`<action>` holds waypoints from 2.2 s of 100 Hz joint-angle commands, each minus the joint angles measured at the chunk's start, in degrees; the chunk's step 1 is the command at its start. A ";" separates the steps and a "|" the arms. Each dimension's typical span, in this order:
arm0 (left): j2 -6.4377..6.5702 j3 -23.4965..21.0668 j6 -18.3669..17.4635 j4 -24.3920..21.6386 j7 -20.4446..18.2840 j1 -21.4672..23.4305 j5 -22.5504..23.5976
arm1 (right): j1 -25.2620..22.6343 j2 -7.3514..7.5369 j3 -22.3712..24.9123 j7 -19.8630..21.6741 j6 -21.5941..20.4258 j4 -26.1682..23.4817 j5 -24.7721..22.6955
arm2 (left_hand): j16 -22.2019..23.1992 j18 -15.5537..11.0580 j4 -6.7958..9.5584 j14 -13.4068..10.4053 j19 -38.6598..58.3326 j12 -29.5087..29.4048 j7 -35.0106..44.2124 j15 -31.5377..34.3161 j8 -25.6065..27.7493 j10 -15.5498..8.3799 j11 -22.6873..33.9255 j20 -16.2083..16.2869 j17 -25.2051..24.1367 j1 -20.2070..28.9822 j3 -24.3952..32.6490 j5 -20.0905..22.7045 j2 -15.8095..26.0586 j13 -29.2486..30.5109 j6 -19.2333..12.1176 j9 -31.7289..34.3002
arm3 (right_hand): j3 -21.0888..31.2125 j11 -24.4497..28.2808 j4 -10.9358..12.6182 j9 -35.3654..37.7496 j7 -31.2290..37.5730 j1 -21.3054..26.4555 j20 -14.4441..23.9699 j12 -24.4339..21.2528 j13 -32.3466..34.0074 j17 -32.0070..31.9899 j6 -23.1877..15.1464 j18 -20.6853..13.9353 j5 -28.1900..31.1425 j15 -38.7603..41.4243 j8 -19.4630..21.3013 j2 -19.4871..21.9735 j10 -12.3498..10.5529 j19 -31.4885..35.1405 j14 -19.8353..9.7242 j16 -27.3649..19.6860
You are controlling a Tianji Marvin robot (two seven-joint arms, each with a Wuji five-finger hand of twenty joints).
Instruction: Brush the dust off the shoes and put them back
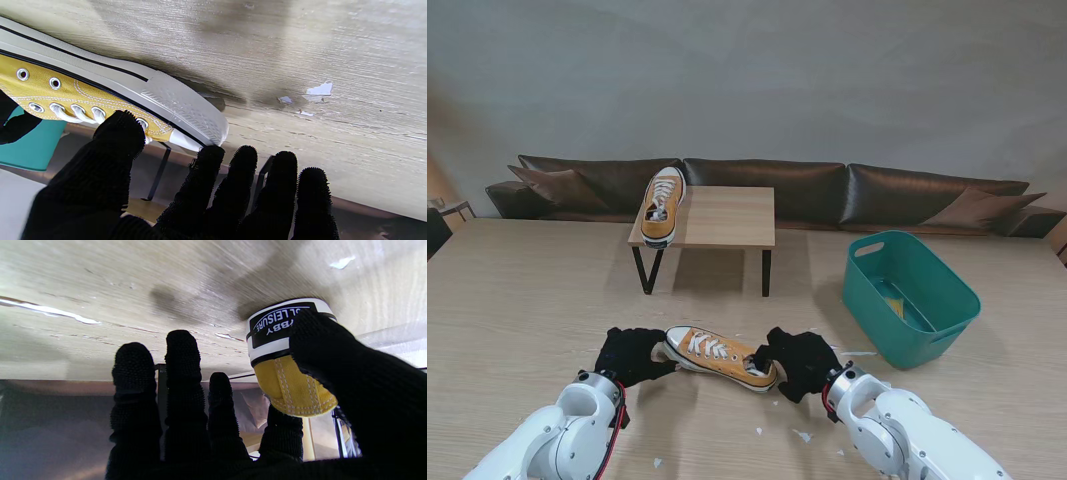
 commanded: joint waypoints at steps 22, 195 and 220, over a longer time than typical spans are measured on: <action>-0.23 0.38 0.40 0.10 -1.24 -0.03 -0.38 | 2.50 -0.67 -3.02 0.66 1.26 2.72 1.41 | 0.79 0.69 2.03 0.95 0.68 0.40 0.54 1.53 0.48 0.96 -0.09 0.86 -1.01 1.32 -0.75 0.87 2.02 1.31 -1.90 0.51 | 1.44 1.50 1.08 9.37 5.73 0.73 0.24 0.11 6.63 -11.87 3.11 -0.22 2.47 3.00 1.37 -2.96 -0.93 2.79 -2.01 1.10; -0.40 -1.52 0.05 -1.16 0.09 1.91 0.17 | -6.75 -2.63 3.81 -21.57 -14.34 0.58 0.38 | 1.02 0.83 2.10 1.27 0.56 0.39 0.51 1.84 0.43 1.24 -0.14 0.85 -1.29 1.64 -1.61 1.12 3.33 1.37 -1.72 0.47 | 8.69 9.96 -8.71 51.30 47.85 0.81 0.22 15.47 29.03 20.43 30.19 -5.18 36.20 31.81 16.81 -1.78 -7.60 17.87 -10.79 12.35; -0.37 -1.98 -0.03 -1.38 -0.05 2.09 0.40 | -8.65 -2.58 7.10 -20.63 -15.98 -3.03 0.00 | 1.01 0.86 2.14 1.23 0.43 0.36 0.45 1.70 0.41 1.27 -0.17 0.90 -1.30 1.71 -1.92 1.03 3.44 1.22 -1.67 0.36 | 8.93 9.74 -8.79 51.43 48.02 1.27 0.95 16.05 29.04 20.67 30.68 -5.35 36.29 32.10 16.21 -2.14 -7.17 17.59 -10.86 12.82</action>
